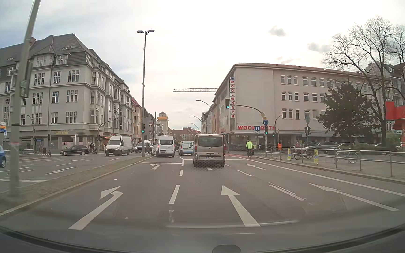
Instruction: Follow the waypoints while adhering to traffic rules and regulations
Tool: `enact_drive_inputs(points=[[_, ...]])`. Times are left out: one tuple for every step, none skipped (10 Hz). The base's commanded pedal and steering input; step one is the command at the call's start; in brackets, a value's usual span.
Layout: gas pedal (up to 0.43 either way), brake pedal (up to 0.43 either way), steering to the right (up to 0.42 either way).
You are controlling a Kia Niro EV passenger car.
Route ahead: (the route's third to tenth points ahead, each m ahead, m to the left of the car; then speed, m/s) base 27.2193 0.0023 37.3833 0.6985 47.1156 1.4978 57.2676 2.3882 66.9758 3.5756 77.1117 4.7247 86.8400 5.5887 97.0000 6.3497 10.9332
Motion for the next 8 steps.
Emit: enact_drive_inputs(points=[[0.098, 0.0, 0.002], [0.087, 0.0, -0.002], [0.087, 0.0, -0.006], [0.087, 0.0, -0.011], [0.087, 0.0, -0.012], [0.047, 0.0, -0.014], [0.02, 0.0, -0.015], [0.0, 0.0, -0.017]])
